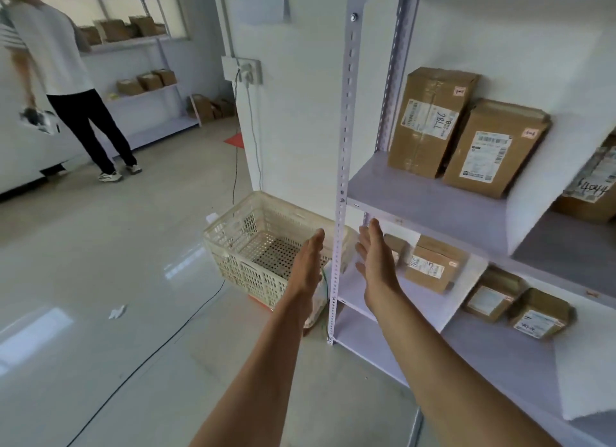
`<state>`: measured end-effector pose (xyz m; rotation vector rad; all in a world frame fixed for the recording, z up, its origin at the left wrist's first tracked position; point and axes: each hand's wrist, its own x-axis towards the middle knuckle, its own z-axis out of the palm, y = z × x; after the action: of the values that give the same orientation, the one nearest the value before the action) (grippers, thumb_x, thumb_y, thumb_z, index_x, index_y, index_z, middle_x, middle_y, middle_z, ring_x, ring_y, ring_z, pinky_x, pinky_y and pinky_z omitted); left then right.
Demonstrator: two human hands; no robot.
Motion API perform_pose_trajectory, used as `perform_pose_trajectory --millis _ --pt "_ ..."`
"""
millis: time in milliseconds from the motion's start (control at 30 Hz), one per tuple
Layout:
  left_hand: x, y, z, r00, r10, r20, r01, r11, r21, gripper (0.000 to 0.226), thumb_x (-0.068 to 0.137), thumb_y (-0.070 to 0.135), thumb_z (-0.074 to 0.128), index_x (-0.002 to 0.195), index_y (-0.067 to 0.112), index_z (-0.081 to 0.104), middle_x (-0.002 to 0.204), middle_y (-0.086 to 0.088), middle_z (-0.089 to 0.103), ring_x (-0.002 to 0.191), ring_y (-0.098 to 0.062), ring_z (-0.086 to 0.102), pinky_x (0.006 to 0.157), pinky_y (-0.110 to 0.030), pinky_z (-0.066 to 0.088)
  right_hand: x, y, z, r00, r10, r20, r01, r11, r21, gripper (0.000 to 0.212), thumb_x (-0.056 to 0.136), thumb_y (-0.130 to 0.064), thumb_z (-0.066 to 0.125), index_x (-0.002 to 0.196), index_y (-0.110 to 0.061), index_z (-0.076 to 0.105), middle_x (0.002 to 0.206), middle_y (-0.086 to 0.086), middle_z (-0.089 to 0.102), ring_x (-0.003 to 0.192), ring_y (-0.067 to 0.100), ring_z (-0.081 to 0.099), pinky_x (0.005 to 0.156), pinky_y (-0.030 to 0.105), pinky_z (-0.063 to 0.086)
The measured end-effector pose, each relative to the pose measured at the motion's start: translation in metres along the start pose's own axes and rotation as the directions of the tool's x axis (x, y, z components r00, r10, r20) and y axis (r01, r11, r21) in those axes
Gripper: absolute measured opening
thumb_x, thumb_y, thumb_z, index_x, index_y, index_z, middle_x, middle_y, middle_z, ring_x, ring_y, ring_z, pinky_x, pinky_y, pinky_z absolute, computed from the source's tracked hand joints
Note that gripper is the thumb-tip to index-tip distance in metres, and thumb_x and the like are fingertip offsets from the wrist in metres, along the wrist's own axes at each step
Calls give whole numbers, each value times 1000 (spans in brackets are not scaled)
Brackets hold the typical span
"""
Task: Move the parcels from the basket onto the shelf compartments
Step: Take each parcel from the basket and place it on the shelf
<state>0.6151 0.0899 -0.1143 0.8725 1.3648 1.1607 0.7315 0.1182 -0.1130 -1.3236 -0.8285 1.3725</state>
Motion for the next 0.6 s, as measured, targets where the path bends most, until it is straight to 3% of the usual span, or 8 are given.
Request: perform_pose_trajectory --millis 100,367,600 --pt "38 1 -56 999 -41 -27 41 999 16 65 109 58 42 160 18 45 165 -2 46 153 -25 41 122 -54 35 20 18 55 1000 23 -12 -23 1000 -11 60 109 -56 36 154 -19 50 161 -3 48 144 17 48 121 42 33" --pt "115 1 -154 995 -95 -13 95 994 49 69 108 60 39 161 17 43 166 -4 46 153 -25 41 122 -60 34 66 49 150 995 87 -40 -89 995 -48 66 108 -62 33 159 -21 45 165 -2 43 150 17 42 127 47 28" --pt "198 -14 -201 982 -187 -27 188 977 97 71 106 66 41 160 19 45 161 -1 51 150 -25 44 118 -54 39 132 77 197 989 138 -56 -140 990 -34 69 108 -62 31 163 -21 36 169 0 36 153 19 36 128 47 26"
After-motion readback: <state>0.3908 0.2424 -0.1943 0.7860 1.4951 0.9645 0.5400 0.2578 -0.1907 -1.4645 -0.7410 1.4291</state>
